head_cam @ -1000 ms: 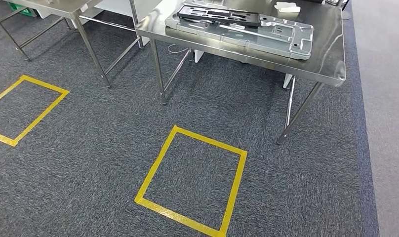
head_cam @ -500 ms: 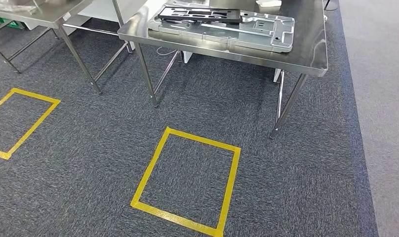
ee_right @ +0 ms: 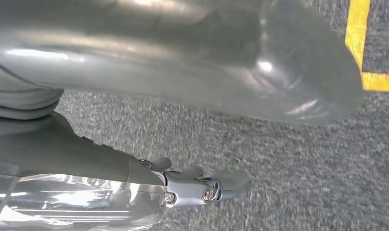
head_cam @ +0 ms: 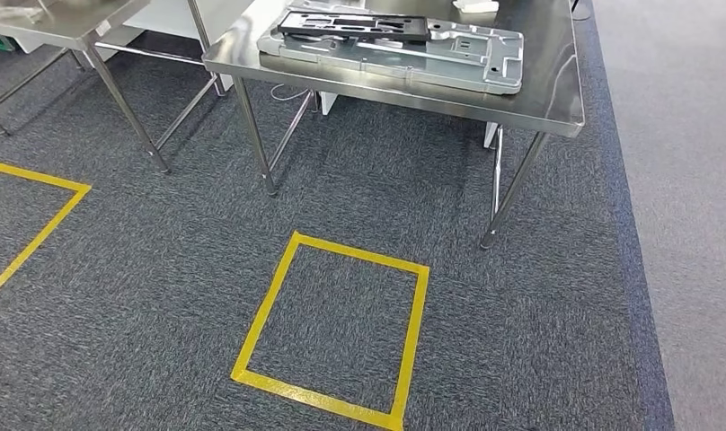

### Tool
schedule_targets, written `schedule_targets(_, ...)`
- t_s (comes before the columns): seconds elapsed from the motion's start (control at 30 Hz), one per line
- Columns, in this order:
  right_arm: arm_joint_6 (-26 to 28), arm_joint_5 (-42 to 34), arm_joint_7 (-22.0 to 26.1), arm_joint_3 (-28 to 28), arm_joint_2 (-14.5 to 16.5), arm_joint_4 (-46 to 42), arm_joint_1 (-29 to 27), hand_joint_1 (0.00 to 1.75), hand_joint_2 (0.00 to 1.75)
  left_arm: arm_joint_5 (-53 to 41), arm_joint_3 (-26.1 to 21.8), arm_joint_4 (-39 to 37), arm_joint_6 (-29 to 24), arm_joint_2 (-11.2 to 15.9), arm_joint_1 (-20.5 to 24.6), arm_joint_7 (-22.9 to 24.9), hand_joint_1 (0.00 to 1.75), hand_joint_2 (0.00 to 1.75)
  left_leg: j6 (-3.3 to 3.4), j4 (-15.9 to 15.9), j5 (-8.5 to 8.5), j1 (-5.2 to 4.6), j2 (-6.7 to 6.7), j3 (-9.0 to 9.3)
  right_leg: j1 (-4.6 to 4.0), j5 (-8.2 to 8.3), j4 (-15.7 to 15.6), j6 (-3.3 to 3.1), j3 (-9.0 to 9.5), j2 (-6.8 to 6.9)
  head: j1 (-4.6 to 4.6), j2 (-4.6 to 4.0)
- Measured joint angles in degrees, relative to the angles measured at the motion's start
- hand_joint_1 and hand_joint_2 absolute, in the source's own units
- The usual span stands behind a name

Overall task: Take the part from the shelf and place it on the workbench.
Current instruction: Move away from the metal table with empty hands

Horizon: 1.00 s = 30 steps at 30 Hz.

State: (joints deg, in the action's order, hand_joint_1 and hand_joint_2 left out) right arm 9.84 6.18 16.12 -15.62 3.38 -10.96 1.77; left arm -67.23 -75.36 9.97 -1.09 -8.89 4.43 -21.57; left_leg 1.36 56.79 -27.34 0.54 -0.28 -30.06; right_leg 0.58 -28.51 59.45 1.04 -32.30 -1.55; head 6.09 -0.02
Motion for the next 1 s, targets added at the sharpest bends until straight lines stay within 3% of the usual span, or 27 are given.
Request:
schedule_targets(0.03, -0.03, -0.03, 0.01, 0.01, 0.01, 0.01, 0.05, 0.00, 0.00, -0.01, 0.00, 0.00, -0.03, -0.07, 0.05, -0.01, 0.00, 0.00, 0.45, -0.27, 0.26, 0.11, 0.29, 0.01, 0.07, -1.57, 2.49, 0.32, -1.18, 0.31, -0.01, 0.00)
schedule_targets(0.1, -0.15, -0.09, 0.05, 0.01, 0.02, 0.01, 0.15, 0.00, 0.00, -0.01, 0.00, 0.00, -0.04, -0.11, 0.10, -0.03, 0.00, 0.00, 0.67, -0.28, 0.33, 0.02, 0.73, -0.19, 0.19, -5.37, 9.99, 0.64, -4.83, 0.80, -0.01, -0.01)
schedule_targets(0.13, -0.20, -0.11, 0.10, 0.00, 0.01, 0.01, 0.16, 0.00, 0.00, -0.02, 0.00, 0.00, -0.02, -0.15, 0.10, -0.07, 0.00, 0.00, 0.67, -0.25, 0.32, -0.01, 0.97, -0.25, 0.22, -6.40, 13.11, 0.79, -6.33, 0.88, -0.01, -0.01)
schedule_targets(0.17, -0.27, -0.12, 0.16, -0.01, 0.01, 0.01, 0.13, 0.00, 0.00, -0.04, 0.00, 0.01, 0.04, -0.17, 0.11, -0.13, 0.00, 0.00, 0.65, -0.22, 0.30, -0.02, 1.18, -0.26, 0.25, -6.31, 14.38, 0.89, -6.95, 0.95, -0.01, -0.01)
schedule_targets(0.2, -0.35, -0.13, 0.23, -0.01, -0.01, 0.01, 0.08, 0.00, 0.00, -0.07, 0.00, 0.01, 0.15, -0.20, 0.14, -0.20, 0.00, 0.00, 0.60, -0.20, 0.26, -0.02, 1.36, -0.21, 0.27, -5.12, 13.34, 0.92, -6.43, 1.07, -0.01, 0.00)
schedule_targets(0.27, -0.53, -0.12, 0.40, -0.01, -0.10, 0.01, 0.05, 0.00, 0.00, -0.11, 0.00, 0.01, 0.39, -0.29, 0.18, -0.36, 0.00, 0.00, 0.34, -0.11, 0.06, -0.05, 1.71, 0.02, 0.28, -1.08, 5.82, 0.69, -2.62, 1.87, -0.02, -0.01)
schedule_targets(0.33, -0.70, -0.10, 0.53, -0.01, -0.23, 0.01, 0.17, 0.00, 0.00, -0.09, 0.00, 0.01, 0.52, -0.33, 0.21, -0.47, 0.00, 0.00, -0.22, 0.13, -0.25, -0.32, 2.02, 0.15, 0.00, 1.11, -0.62, 0.19, 0.51, 2.75, -0.01, -0.01)
schedule_targets(0.43, -0.91, -0.05, 0.57, -0.01, -0.35, 0.01, 0.21, 0.00, 0.00, -0.02, 0.00, 0.01, 0.62, -0.32, 0.31, -0.52, 0.00, 0.00, -1.11, 0.24, -0.48, -0.51, 2.56, 0.25, -0.26, 1.29, -2.09, -0.70, 0.95, 2.44, 0.01, -0.01)
schedule_targets(0.5, -1.02, -0.03, 0.56, -0.01, -0.39, 0.01, 0.18, 0.00, 0.00, -0.07, 0.00, 0.01, 0.70, -0.28, 0.37, -0.49, 0.00, 0.00, -1.75, 1.68, -1.67, -0.34, 2.19, -0.22, -0.06, 1.50, -2.38, -1.41, 1.05, 2.15, 0.01, -0.01)
schedule_targets(0.53, -1.05, -0.02, 0.55, -0.01, -0.39, 0.01, 0.19, 0.00, 0.00, -0.10, 0.00, 0.01, 0.73, -0.27, 0.39, -0.45, 0.00, 0.00, -2.04, 3.94, -3.15, -0.24, 1.74, -1.19, 0.07, 1.63, -2.53, -1.76, 1.09, 2.03, 0.01, -0.01)
schedule_targets(0.6, -1.08, 0.01, 0.54, -0.02, -0.40, 0.01, 0.21, 0.00, 0.00, -0.16, 0.00, 0.01, 0.84, -0.23, 0.34, -0.32, 0.00, 0.00, -2.47, 11.67, -7.11, -0.06, 0.97, -4.69, 0.08, 1.68, -2.51, -2.15, 0.98, 1.70, 0.01, -0.01)
schedule_targets(0.63, -1.07, 0.02, 0.54, -0.03, -0.42, 0.01, 0.19, 0.00, 0.00, -0.17, 0.00, 0.01, 0.90, -0.22, 0.28, -0.26, 0.00, 0.00, -2.60, 15.32, -8.43, 0.01, 0.85, -6.40, 0.04, 1.68, -2.48, -2.19, 0.95, 1.47, 0.01, -0.01)
schedule_targets(0.67, -1.07, 0.02, 0.54, -0.04, -0.44, 0.01, 0.16, 0.00, 0.00, -0.19, 0.00, 0.01, 0.97, -0.21, 0.21, -0.22, 0.00, 0.00, -2.66, 17.37, -8.71, 0.05, 0.82, -7.40, 0.01, 1.67, -2.44, -2.19, 0.96, 1.20, 0.01, -0.01)
schedule_targets(0.7, -1.07, 0.03, 0.54, -0.05, -0.46, 0.01, 0.14, 0.00, 0.00, -0.20, 0.00, 0.00, 1.02, -0.20, 0.16, -0.21, 0.00, 0.00, -2.64, 17.05, -7.75, 0.07, 0.81, -7.31, 0.00, 1.66, -2.39, -2.18, 1.00, 0.90, 0.01, -0.01)
schedule_targets(0.73, -1.07, 0.04, 0.54, -0.06, -0.48, 0.01, 0.14, 0.00, 0.00, -0.25, 0.00, 0.00, 1.06, -0.18, 0.14, -0.22, 0.00, 0.00, -2.52, 14.27, -5.78, 0.08, 0.74, -6.08, 0.00, 1.64, -2.34, -2.15, 1.08, 0.57, 0.01, -0.01)
schedule_targets(0.77, -1.08, 0.05, 0.54, -0.06, -0.48, 0.01, 0.14, 0.00, 0.00, -0.29, 0.00, 0.01, 1.08, -0.15, 0.13, -0.23, 0.00, 0.00, -2.28, 10.01, -3.45, 0.09, 0.42, -4.15, 0.00, 1.60, -2.28, -2.08, 1.13, 0.25, 0.01, -0.01)
schedule_targets(0.83, -1.11, 0.08, 0.57, -0.06, -0.48, 0.01, 0.18, 0.00, 0.00, -0.41, 0.00, 0.01, 1.09, -0.04, 0.17, -0.28, 0.00, 0.00, -1.72, 2.72, -0.72, -0.05, -0.54, -0.97, -0.13, 1.54, -2.06, -1.68, 1.04, -0.30, 0.01, 0.00)
schedule_targets(0.9, -1.12, 0.10, 0.64, -0.07, -0.52, 0.01, 0.16, 0.00, 0.00, -0.48, 0.00, 0.00, 1.10, 0.03, 0.22, -0.34, 0.00, 0.00, -1.27, 0.69, -0.53, -0.30, -1.03, -0.27, -0.15, 1.63, -1.96, -1.05, 0.77, -0.65, 0.01, 0.00)
schedule_targets(1.0, -1.14, 0.15, 0.82, -0.08, -0.70, 0.01, 0.08, 0.00, 0.00, -0.51, 0.01, 0.01, 1.11, 0.02, 0.27, -0.48, 0.00, 0.00, -0.18, 0.13, 0.12, -0.05, -0.45, -0.18, 0.00, 0.97, -1.03, -0.03, 0.24, -0.46, 0.00, -0.01)
